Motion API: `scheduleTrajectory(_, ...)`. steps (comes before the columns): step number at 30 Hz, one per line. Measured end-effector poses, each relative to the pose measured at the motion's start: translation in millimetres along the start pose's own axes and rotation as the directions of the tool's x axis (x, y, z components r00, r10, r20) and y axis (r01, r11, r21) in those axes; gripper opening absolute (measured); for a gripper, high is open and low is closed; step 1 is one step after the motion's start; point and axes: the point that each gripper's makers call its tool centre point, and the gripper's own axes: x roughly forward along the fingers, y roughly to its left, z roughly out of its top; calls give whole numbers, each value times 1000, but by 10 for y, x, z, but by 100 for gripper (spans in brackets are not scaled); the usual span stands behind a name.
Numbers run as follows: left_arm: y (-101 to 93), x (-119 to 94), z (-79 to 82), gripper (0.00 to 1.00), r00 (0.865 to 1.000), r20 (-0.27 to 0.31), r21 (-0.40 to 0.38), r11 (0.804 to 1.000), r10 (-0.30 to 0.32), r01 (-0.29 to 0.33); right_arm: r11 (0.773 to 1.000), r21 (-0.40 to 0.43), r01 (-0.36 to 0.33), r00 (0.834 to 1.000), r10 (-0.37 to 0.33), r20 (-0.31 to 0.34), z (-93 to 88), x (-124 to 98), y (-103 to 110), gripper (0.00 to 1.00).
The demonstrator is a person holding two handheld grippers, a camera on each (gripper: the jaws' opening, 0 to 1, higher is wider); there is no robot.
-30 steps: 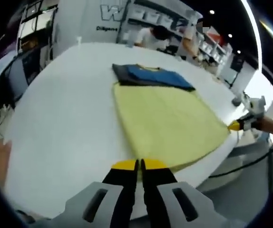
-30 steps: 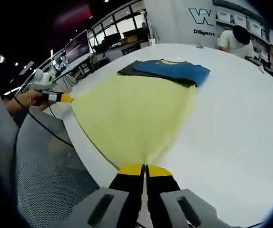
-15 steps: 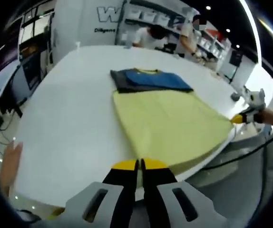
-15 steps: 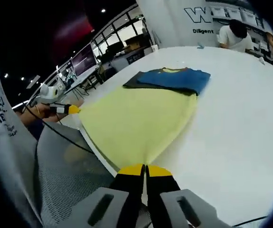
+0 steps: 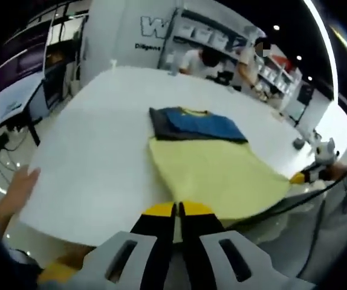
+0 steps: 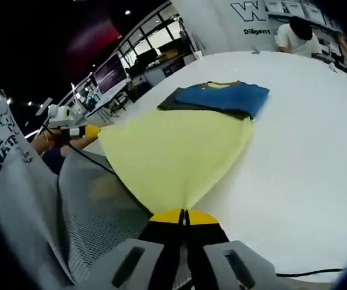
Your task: Fold the garment on the visible template until the final outline fits inside the template.
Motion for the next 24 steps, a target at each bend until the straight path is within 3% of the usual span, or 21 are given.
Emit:
scheduleTrajectory(6,88,75,62,0,1000,-12,61,998,19,-18,1000,18,-6,999,5,46,167,-17,-12,0)
scheduleTrajectory(8,185,95,163,0,997,22,52,996,75,-76,999,51,1,996,-6,93,266,-37,-54,0)
scheduleTrajectory(13,263,119,436,0,986,108,108,984,129,-140,997,79,4,988,-16,154,430,-91,-112,0)
scheduleTrajectory(16,217,163,595,0,986,145,144,984,85,-106,993,121,-13,973,-15,232,673,-110,-173,0)
scheduleTrajectory(21,238,285,536,0,993,88,157,984,75,-88,996,92,-8,977,-12,212,745,-65,-216,0)
scheduleTrajectory(24,225,326,422,0,997,41,173,982,64,-70,997,74,-10,981,-5,196,728,-46,-198,0)
